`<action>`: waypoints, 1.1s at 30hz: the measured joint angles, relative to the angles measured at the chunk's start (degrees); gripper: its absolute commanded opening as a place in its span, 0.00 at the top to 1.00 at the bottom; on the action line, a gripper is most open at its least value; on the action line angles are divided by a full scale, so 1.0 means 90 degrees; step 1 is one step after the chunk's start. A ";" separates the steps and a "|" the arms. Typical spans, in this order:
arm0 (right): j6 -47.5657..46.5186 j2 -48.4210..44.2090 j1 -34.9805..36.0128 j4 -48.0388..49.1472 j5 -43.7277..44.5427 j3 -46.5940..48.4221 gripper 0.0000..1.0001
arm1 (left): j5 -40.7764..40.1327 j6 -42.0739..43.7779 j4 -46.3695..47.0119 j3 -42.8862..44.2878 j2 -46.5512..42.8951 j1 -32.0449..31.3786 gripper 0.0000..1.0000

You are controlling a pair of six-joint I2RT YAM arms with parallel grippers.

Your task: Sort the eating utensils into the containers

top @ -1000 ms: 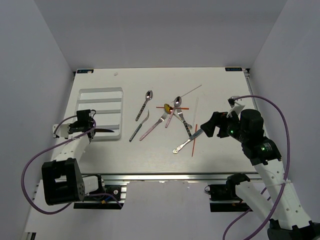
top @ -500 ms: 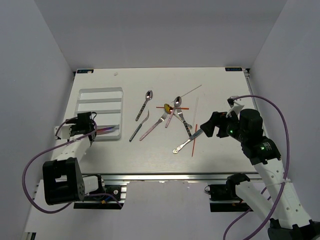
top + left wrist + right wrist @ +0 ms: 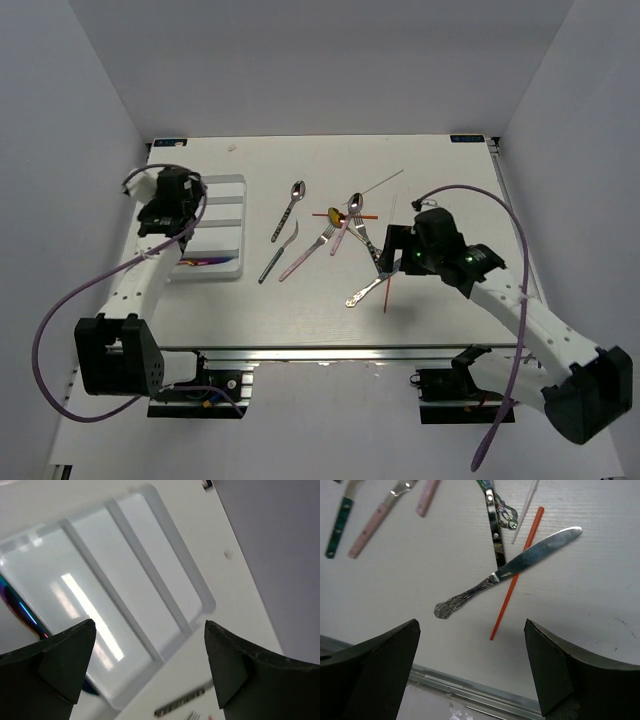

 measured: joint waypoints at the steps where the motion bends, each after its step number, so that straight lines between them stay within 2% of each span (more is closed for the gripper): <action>1: 0.0124 0.0262 0.0194 0.0000 0.0296 0.0000 0.11 | 0.0090 0.0255 -0.0092 0.0138 -0.0015 -0.0262 0.02; 6: 0.1241 0.1030 0.1076 0.0078 0.2025 -0.0138 0.11 | 0.0568 0.1384 -0.0670 0.0267 -0.0185 -0.1695 0.02; 9: 0.2021 0.1205 0.1627 0.0097 0.2980 -0.0284 0.11 | 0.0646 0.1897 -0.0986 0.0189 -0.0304 -0.2283 0.02; 11: 0.2560 0.1688 0.1899 -0.0053 0.3475 -0.0121 0.11 | 0.0566 0.2169 -0.1178 0.0032 -0.0449 -0.2538 0.02; 15: 0.3910 0.3276 0.2101 -0.0770 0.4022 0.0772 0.12 | 0.0240 0.2606 -0.1576 -0.0367 -0.0818 -0.2633 0.02; 18: 0.4738 0.3922 0.2263 -0.1175 0.4216 0.1049 0.17 | -0.0034 0.2890 -0.1758 -0.0546 -0.1166 -0.2625 0.02; 19: 0.4957 0.4063 0.2339 -0.1268 0.4235 0.1083 0.22 | -0.0126 0.2982 -0.1780 -0.0595 -0.1307 -0.2625 0.02; 22: 0.5418 0.4340 0.2489 -0.1341 0.4206 0.1100 0.31 | -0.0289 0.3167 -0.1814 -0.0685 -0.1647 -0.2625 0.02; 32: 0.5935 0.4741 0.2518 -0.0716 0.4097 0.0969 0.39 | -0.0250 0.3417 -0.1802 -0.0709 -0.1787 -0.2625 0.02; 33: 0.5952 0.4765 0.2518 -0.0695 0.4119 0.0986 0.43 | -0.0243 0.3422 -0.1802 -0.0709 -0.1787 -0.2625 0.02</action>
